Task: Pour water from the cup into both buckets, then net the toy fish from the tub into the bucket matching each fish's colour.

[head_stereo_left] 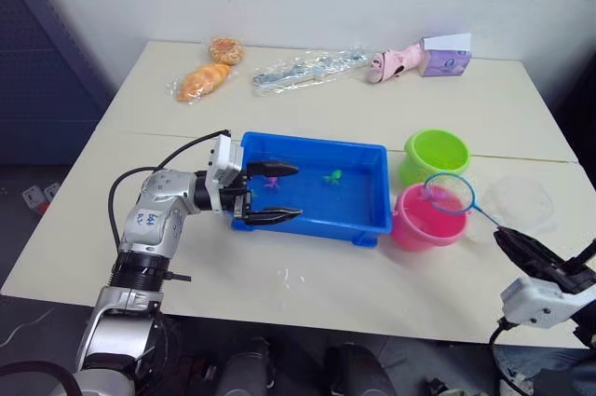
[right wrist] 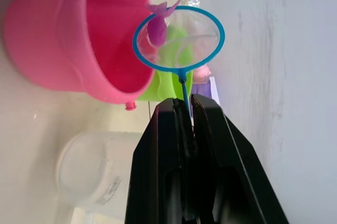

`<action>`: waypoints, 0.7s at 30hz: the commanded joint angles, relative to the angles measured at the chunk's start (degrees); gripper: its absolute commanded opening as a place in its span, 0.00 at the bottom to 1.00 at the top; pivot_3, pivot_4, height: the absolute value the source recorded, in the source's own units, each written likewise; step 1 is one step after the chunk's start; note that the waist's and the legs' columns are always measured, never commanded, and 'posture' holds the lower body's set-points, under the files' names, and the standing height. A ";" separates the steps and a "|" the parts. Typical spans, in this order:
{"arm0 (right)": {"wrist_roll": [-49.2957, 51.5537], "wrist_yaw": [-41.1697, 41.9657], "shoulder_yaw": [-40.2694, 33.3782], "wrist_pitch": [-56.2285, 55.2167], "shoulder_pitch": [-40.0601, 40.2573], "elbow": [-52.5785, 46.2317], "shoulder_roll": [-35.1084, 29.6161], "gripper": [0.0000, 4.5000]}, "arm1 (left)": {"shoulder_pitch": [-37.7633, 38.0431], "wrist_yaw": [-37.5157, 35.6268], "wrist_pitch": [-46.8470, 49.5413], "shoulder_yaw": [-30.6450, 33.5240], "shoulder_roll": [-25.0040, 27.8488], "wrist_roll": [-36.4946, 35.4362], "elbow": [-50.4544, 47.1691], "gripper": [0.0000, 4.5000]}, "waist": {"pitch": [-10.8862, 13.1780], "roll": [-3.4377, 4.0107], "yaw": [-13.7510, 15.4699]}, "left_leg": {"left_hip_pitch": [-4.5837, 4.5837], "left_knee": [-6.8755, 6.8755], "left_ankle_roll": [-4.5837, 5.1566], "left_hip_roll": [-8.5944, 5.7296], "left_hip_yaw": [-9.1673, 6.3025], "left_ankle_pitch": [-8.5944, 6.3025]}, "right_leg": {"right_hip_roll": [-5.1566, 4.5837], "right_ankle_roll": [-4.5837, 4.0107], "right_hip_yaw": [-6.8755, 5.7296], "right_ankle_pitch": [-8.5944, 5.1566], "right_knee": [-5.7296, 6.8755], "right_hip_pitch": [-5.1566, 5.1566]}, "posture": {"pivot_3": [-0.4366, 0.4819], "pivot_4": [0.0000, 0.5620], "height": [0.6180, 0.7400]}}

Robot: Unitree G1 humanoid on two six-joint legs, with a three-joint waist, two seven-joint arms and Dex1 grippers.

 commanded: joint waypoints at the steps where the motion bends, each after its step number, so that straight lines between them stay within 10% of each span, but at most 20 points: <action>1: -4.56 -5.81 -4.35 -4.25 1.28 0.87 -0.03 0.00 | 0.29 0.40 -0.10 0.91 0.02 -1.20 -2.11 0.99 | 0.00 0.00 0.00 | 0.00 0.00 0.00 0.00 0.00 0.00 | 0.00 0.00 0.00 0.00 0.00 0.00 | 0.48 0.27 1.00; 21: -18.69 -19.89 -1.10 -2.46 0.40 0.73 3.20 0.00 | 1.37 1.69 -1.89 1.28 0.30 -0.51 -2.17 0.99 | 0.00 0.01 -0.09 | 0.08 -0.02 -0.08 0.04 0.04 0.11 | 0.06 -0.05 0.11 -0.02 0.10 0.01 | 0.48 0.27 1.00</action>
